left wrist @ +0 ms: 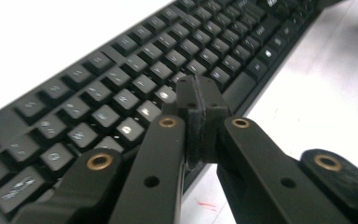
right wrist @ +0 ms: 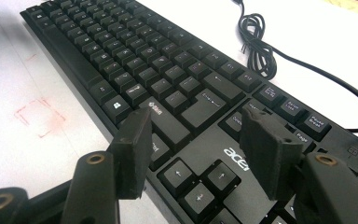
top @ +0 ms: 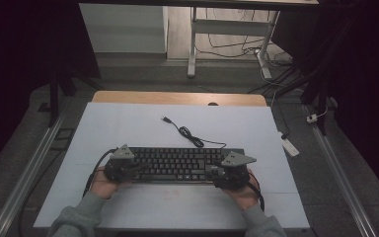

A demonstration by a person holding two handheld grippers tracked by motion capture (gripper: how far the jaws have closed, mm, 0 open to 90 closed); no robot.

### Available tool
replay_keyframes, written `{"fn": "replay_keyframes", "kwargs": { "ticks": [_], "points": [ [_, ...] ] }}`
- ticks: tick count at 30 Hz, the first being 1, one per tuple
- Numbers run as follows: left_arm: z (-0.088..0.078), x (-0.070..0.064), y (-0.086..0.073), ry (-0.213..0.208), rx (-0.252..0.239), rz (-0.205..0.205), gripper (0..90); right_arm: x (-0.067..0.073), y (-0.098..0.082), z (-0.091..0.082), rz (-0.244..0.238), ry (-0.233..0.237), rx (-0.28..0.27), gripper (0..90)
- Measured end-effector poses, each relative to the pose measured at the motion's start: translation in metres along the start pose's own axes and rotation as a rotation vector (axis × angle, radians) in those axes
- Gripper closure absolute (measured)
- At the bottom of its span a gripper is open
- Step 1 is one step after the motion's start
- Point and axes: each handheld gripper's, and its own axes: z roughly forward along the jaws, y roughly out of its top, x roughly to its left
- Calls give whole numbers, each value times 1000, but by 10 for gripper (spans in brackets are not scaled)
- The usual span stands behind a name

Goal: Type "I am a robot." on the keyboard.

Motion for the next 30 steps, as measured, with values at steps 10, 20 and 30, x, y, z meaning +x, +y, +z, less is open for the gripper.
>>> {"fn": "replay_keyframes", "kwargs": {
  "ticks": [10, 20, 30],
  "points": [
    [19, -9, -2, -15, 58, 33, 890, 0, 0, 0, 2, -1, 1, 441],
    [29, -13, -2, -19, 88, 50, 890, 0, -1, 1, 5, 0, 5, 441],
    [33, -13, -3, -10, 99, 53, 889, 0, -1, 1, 3, -2, 9, 441]
  ]
}}
